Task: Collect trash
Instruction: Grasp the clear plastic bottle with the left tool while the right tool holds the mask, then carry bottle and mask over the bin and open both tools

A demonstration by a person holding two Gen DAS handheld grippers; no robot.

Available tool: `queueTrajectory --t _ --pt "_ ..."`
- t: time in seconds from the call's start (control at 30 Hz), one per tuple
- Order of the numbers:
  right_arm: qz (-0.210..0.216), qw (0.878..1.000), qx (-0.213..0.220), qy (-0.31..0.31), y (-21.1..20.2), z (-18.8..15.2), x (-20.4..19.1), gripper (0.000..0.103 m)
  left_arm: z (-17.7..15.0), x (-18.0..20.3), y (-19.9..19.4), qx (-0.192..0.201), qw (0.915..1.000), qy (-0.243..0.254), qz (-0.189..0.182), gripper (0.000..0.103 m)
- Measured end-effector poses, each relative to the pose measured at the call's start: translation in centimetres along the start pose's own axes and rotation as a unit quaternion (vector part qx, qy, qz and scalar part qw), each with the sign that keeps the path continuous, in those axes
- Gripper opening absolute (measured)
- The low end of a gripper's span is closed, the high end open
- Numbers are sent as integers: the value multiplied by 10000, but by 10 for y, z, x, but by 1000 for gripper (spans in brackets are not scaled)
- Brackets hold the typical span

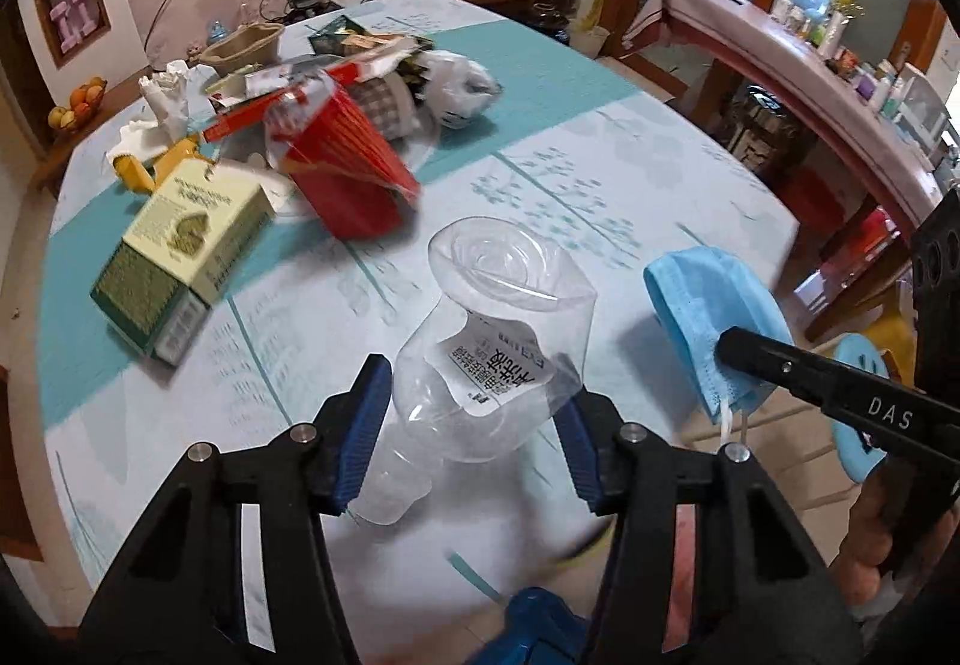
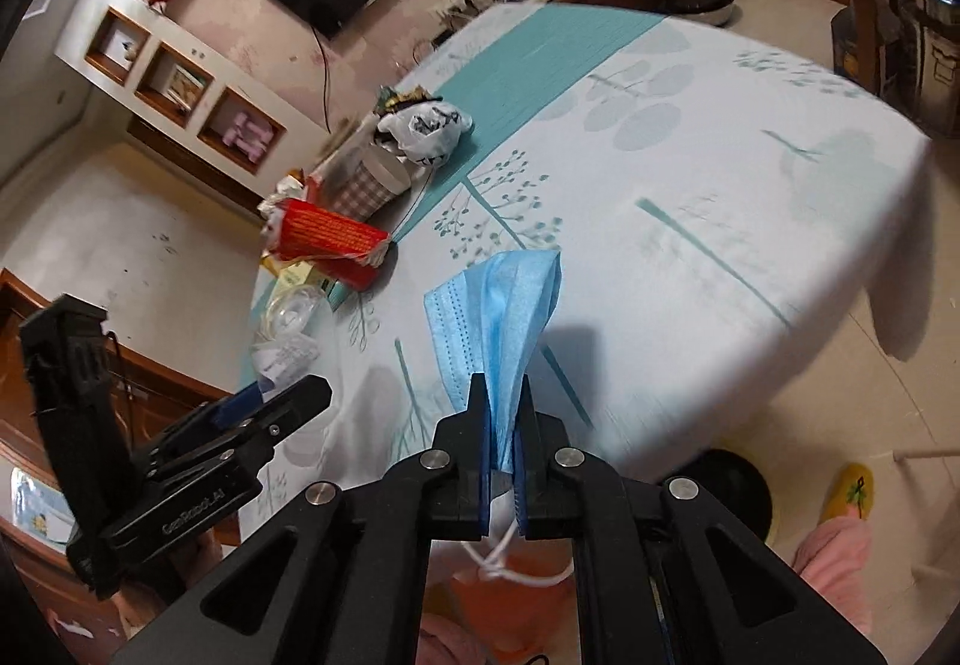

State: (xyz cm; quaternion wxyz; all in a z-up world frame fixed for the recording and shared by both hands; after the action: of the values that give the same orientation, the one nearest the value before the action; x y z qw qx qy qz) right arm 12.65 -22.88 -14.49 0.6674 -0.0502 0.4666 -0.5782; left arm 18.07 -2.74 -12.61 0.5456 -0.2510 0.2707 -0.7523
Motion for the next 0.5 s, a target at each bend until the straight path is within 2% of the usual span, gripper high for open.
queueTrajectory --t 0.13,0.3,0.5 --pt "65 9999 110 20 -41 -20 17 5 -25 33 -20 -9 9995 -33 -324 50" --pt "-63 9999 104 42 -85 -48 48 5 -59 83 -30 -240 9972 359 -609 49" --pt "-459 9986 -107 222 -100 -83 103 5 -95 135 -26 -564 9926 769 -747 49"
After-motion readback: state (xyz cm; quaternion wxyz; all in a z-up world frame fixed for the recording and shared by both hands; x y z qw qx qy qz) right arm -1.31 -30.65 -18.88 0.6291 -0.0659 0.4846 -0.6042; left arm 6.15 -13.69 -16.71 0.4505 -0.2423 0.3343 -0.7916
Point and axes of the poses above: each gripper's, at about its wrist camera, not at the fingertips, and y roughly the way its jaws point, x to its right, z to its top, the point moved 3 cm from there along y, roughly the way its jaws point, and after that the axes turned 14 degrees about x, right-handed, at the moved point
